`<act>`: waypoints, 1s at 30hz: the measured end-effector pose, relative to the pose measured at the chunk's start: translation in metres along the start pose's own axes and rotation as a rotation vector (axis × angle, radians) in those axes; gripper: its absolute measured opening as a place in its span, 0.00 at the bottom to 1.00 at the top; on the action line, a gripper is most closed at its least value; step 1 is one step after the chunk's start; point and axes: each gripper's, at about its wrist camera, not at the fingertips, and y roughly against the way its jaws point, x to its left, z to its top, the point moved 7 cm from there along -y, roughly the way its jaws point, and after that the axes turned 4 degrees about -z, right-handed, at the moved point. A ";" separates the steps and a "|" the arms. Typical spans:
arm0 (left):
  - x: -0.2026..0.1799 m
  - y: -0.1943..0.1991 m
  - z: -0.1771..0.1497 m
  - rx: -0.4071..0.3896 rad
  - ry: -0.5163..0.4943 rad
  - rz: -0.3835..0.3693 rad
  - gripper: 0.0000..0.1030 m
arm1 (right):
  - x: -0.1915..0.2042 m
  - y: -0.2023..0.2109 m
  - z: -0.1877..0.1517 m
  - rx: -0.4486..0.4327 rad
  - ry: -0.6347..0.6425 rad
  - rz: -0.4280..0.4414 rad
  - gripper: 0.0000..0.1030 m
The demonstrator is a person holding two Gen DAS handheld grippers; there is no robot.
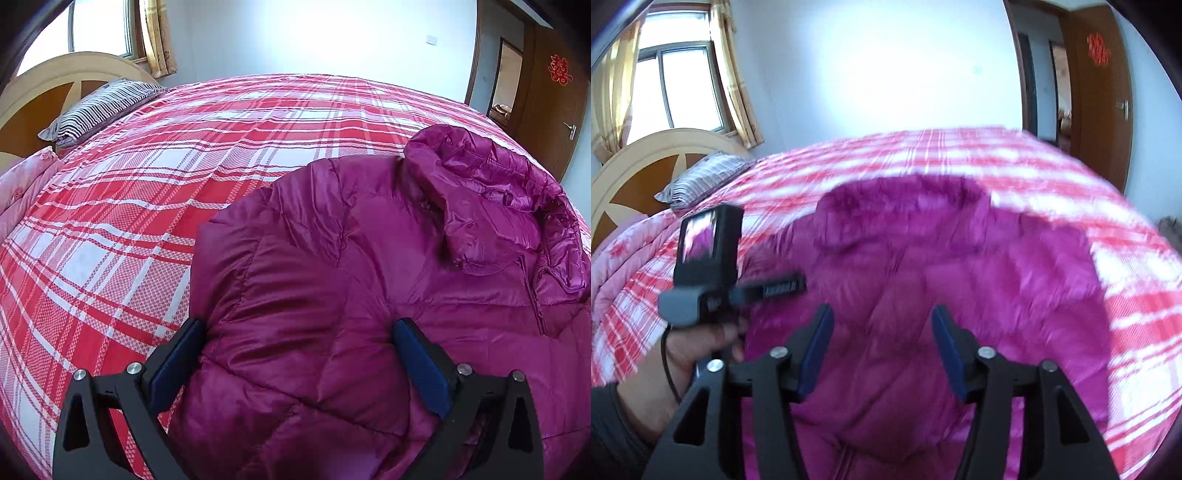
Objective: Fold large clothes
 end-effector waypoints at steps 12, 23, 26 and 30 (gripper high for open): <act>0.002 0.014 -0.001 -0.006 0.006 0.020 0.99 | -0.022 -0.065 -0.035 0.158 -0.067 0.058 0.55; -0.063 0.084 -0.023 -0.131 -0.231 -0.052 0.99 | -0.023 -0.060 -0.038 0.134 -0.079 0.058 0.55; -0.058 0.064 -0.036 -0.092 -0.232 -0.027 0.99 | -0.024 -0.060 -0.038 0.131 -0.088 0.060 0.55; -0.050 0.052 -0.042 -0.050 -0.184 -0.082 0.99 | -0.024 -0.060 -0.038 0.131 -0.091 0.059 0.55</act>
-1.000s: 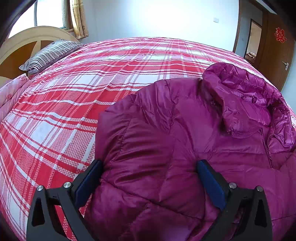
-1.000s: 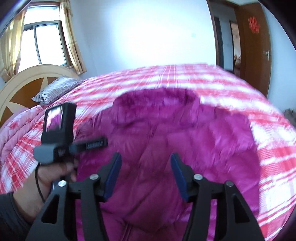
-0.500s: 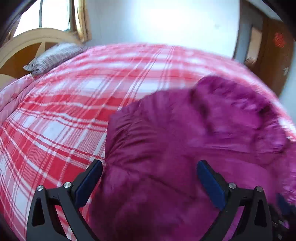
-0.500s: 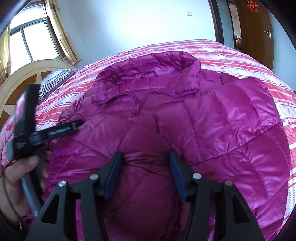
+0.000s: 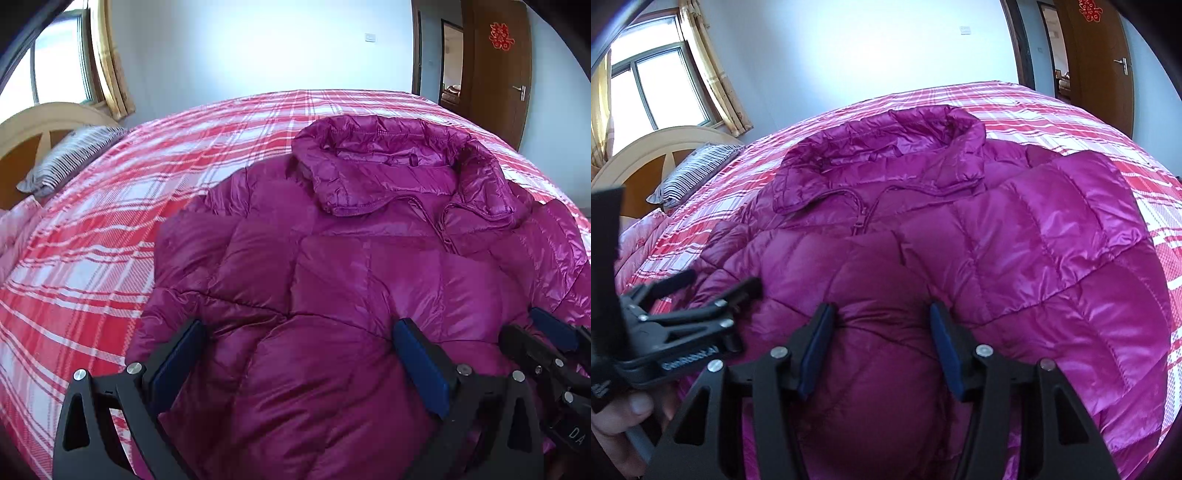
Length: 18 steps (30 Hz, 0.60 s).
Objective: Fold large clothes
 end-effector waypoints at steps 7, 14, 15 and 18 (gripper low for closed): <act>-0.004 -0.008 -0.005 0.011 -0.011 0.016 0.99 | 0.002 -0.002 0.000 0.006 0.013 -0.018 0.55; -0.002 -0.009 -0.004 0.016 0.000 0.002 0.99 | 0.003 -0.004 -0.001 0.010 0.033 -0.047 0.55; -0.002 -0.010 -0.005 0.019 0.002 -0.001 0.99 | 0.003 -0.004 -0.001 0.011 0.037 -0.052 0.55; -0.001 -0.011 -0.005 0.024 0.011 -0.012 0.99 | 0.004 -0.004 -0.001 0.012 0.047 -0.065 0.55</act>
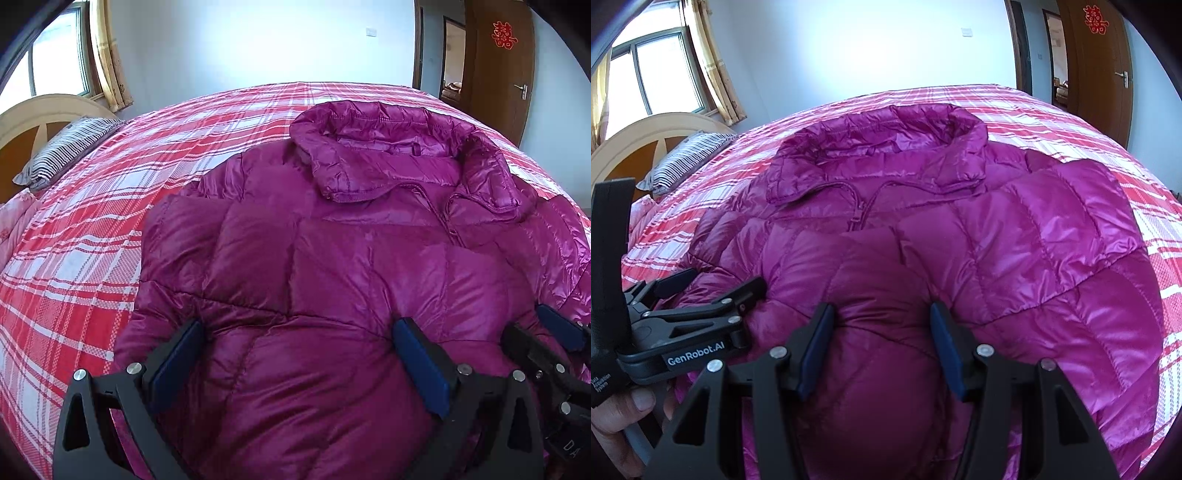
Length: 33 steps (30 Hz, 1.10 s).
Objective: Fold large clothes
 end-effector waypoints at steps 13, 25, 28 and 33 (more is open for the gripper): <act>0.002 -0.004 0.000 0.010 0.017 -0.017 0.99 | 0.004 -0.004 0.000 0.008 0.045 -0.058 0.59; 0.002 -0.004 0.000 0.010 0.017 -0.019 0.99 | 0.003 -0.003 0.000 0.009 0.042 -0.048 0.61; 0.002 -0.005 0.000 0.012 0.018 -0.021 0.99 | 0.002 -0.004 0.000 0.023 0.040 -0.017 0.64; 0.002 -0.005 0.000 0.011 0.018 -0.021 0.99 | 0.005 -0.004 -0.001 0.028 0.059 -0.008 0.66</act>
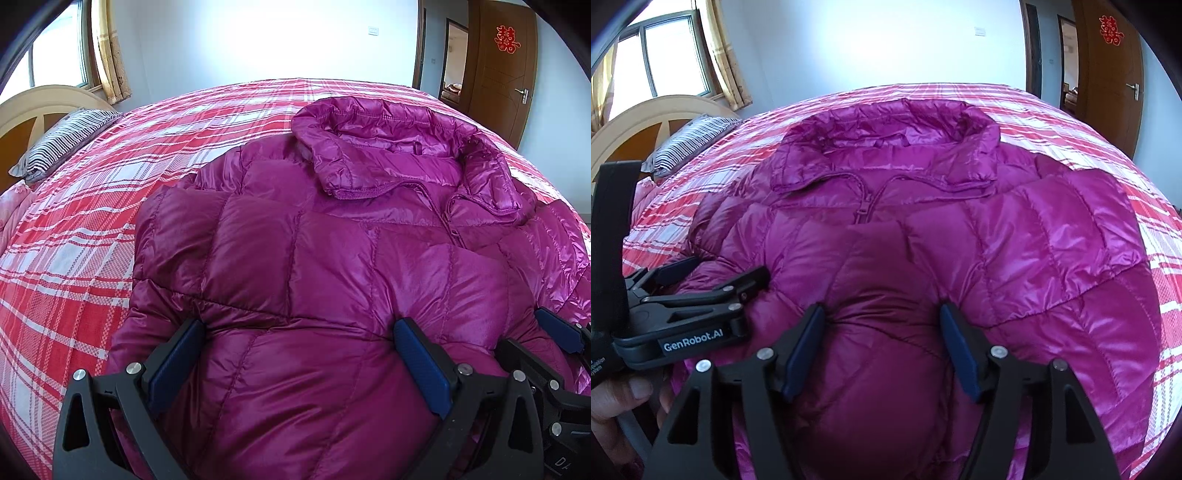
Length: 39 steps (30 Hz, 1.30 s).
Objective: Fold large clothes
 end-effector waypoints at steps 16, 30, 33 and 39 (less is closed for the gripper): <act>0.001 0.000 0.000 -0.007 0.008 -0.013 0.99 | -0.044 0.025 0.090 -0.042 0.258 0.017 0.68; 0.001 0.000 0.000 -0.008 0.009 -0.015 0.99 | -0.011 -0.073 0.182 0.126 0.709 -0.107 0.68; 0.001 0.000 0.000 -0.007 0.009 -0.016 0.99 | -0.014 -0.093 0.179 0.206 0.765 -0.120 0.65; 0.002 -0.001 0.001 -0.008 0.008 -0.015 0.99 | -0.015 -0.088 0.168 0.198 0.817 -0.162 0.12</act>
